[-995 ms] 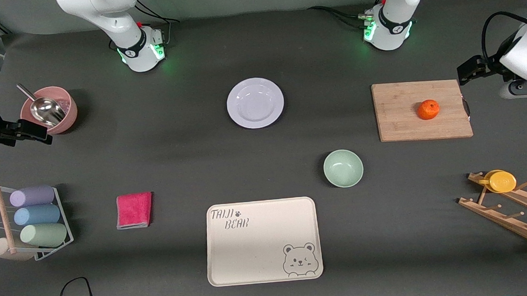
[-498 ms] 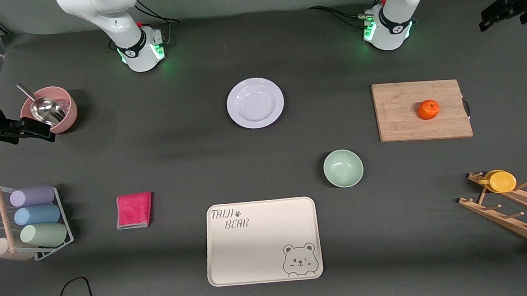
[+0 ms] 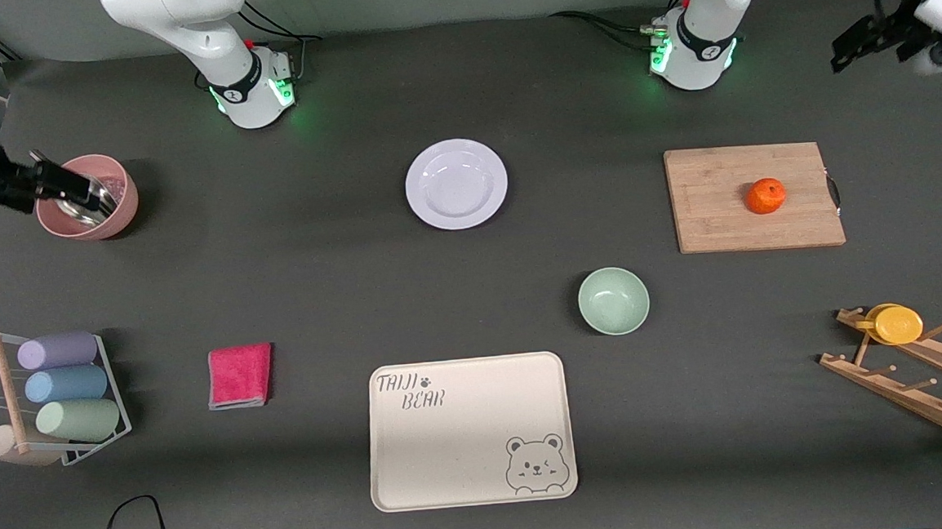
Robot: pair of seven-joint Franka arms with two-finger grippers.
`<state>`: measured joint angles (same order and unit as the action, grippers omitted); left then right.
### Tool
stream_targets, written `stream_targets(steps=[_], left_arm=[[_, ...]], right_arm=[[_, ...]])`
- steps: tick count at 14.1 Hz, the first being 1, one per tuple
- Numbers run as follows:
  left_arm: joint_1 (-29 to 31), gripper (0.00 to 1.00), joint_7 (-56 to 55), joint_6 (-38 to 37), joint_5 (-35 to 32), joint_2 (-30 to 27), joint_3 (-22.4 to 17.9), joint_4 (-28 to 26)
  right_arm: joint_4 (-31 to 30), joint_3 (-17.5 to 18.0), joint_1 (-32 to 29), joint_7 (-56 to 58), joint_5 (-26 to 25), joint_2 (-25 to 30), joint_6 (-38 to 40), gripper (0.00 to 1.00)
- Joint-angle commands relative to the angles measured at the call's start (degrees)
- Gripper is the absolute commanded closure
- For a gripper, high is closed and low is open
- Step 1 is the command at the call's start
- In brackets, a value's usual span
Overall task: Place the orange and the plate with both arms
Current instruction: 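Lower the left gripper onto the orange while the right gripper reaches the plate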
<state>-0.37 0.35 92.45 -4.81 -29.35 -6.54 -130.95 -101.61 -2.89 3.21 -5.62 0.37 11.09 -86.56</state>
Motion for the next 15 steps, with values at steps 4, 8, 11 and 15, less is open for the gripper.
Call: stream_targets(steps=[4, 8, 11, 15], left_arm=[[2.13, 0.0, 0.62, 23.62, -0.81, 7.78, -0.49, -15.3], [3.18, 0.0, 0.62, 36.46, -0.72, 20.88, -0.58, -16.0], [3.71, 0.0, 0.53, 47.53, -0.29, 26.69, -0.58, -20.13], [3.62, 0.0, 0.36, 53.18, -0.02, 31.8, -0.58, -20.84]], right_arm=[[-18.79, -0.01, 5.58, -7.12, 0.07, 16.76, -5.63, 0.0], [-20.12, -0.71, 5.49, -6.34, 3.75, 16.86, -4.93, 0.0], [-23.28, -3.78, 5.58, -2.49, 8.41, 16.94, -5.19, 0.0], [-27.41, -5.46, 5.58, 3.23, 15.35, 16.42, -6.86, 0.0]])
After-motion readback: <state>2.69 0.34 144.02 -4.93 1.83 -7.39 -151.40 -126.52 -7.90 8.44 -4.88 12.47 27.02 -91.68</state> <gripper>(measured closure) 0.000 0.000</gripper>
